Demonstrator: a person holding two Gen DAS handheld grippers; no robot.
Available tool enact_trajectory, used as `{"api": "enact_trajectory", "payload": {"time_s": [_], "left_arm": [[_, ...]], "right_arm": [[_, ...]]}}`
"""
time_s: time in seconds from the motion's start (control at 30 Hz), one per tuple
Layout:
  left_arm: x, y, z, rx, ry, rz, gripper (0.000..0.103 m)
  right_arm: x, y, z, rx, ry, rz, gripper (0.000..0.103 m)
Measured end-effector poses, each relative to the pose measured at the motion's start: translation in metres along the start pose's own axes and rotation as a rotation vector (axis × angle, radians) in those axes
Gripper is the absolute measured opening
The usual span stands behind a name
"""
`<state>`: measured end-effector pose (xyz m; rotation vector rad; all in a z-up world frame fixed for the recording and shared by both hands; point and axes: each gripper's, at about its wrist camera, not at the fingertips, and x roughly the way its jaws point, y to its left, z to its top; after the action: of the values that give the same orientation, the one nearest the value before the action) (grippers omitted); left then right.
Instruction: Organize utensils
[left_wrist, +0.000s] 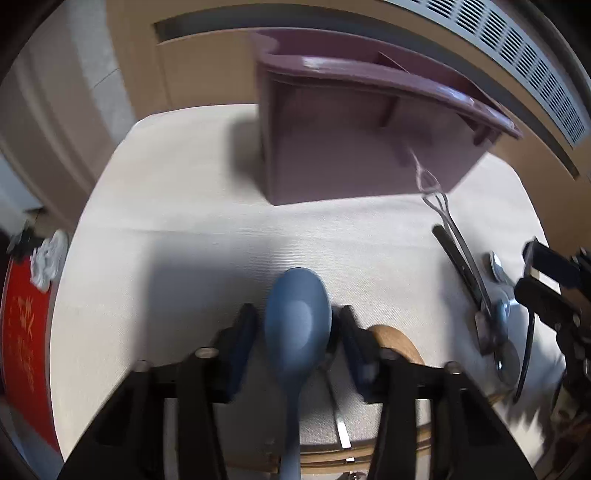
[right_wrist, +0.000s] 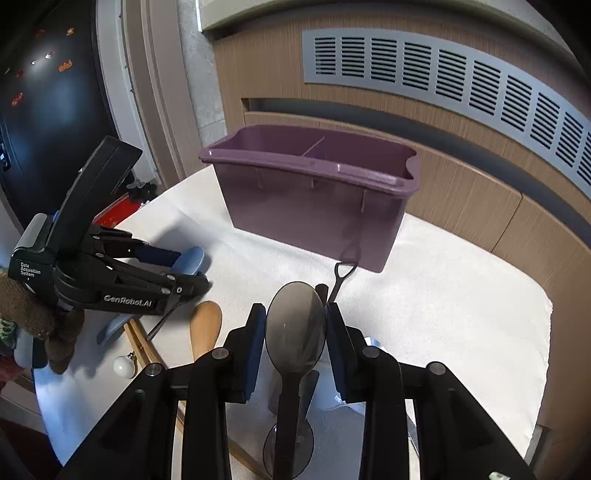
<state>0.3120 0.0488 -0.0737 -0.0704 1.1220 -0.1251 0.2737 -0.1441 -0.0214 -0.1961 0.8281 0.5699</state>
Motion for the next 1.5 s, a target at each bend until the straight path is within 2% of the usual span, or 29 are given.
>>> {"api": "enact_trajectory", "payload": {"time_s": [0.07,0.1,0.23,0.33,0.43,0.53,0.63,0.7,0.8,0.87,0.97,1.17,1.3,1.4,1.5], "left_arm": [[-0.014,0.001,-0.003,-0.017,-0.053,-0.049,0.035],[-0.022,0.0,-0.004,-0.014,-0.086,-0.049,0.035],[-0.069,-0.01,-0.011,-0.013,-0.253,-0.08,0.035],[-0.116,-0.014,-0.003,-0.018,-0.4,-0.12,0.035],[-0.174,-0.019,0.032,-0.008,-0.557,-0.174,0.034],[-0.214,-0.023,0.072,-0.001,-0.694,-0.189,0.033],[-0.222,-0.018,0.101,-0.017,-0.75,-0.219,0.033],[-0.215,-0.014,0.113,-0.026,-0.752,-0.225,0.033],[-0.196,-0.008,0.122,-0.034,-0.708,-0.241,0.032],[-0.178,-0.005,0.129,-0.035,-0.678,-0.242,0.031],[-0.154,0.0,0.128,-0.047,-0.625,-0.25,0.031],[-0.113,0.013,0.121,-0.094,-0.531,-0.265,0.031],[-0.088,0.016,0.119,-0.134,-0.458,-0.313,0.031],[-0.072,0.017,0.121,-0.157,-0.404,-0.34,0.031],[-0.062,0.01,0.125,-0.152,-0.358,-0.369,0.031]], "right_arm": [[-0.006,0.0,0.0,0.0,-0.035,-0.015,0.03],[-0.01,0.0,0.0,-0.003,-0.055,-0.017,0.03],[-0.023,-0.001,0.003,-0.009,-0.104,-0.025,0.03],[-0.039,-0.004,0.013,0.01,-0.167,-0.039,0.03],[-0.077,-0.011,0.047,0.027,-0.311,-0.049,0.03],[-0.123,-0.023,0.108,0.047,-0.493,-0.085,0.03],[-0.132,-0.034,0.149,0.073,-0.564,-0.084,0.03],[-0.12,-0.038,0.162,0.077,-0.586,-0.09,0.03],[-0.091,-0.042,0.166,0.053,-0.604,-0.139,0.03],[-0.073,-0.048,0.166,0.052,-0.609,-0.14,0.03],[-0.048,-0.056,0.166,0.063,-0.593,-0.132,0.03],[-0.013,-0.065,0.153,0.059,-0.543,-0.172,0.03],[0.004,-0.065,0.144,0.03,-0.474,-0.127,0.03],[0.018,-0.068,0.138,0.029,-0.349,-0.038,0.031],[0.018,-0.069,0.126,0.024,-0.335,-0.049,0.031]]}}
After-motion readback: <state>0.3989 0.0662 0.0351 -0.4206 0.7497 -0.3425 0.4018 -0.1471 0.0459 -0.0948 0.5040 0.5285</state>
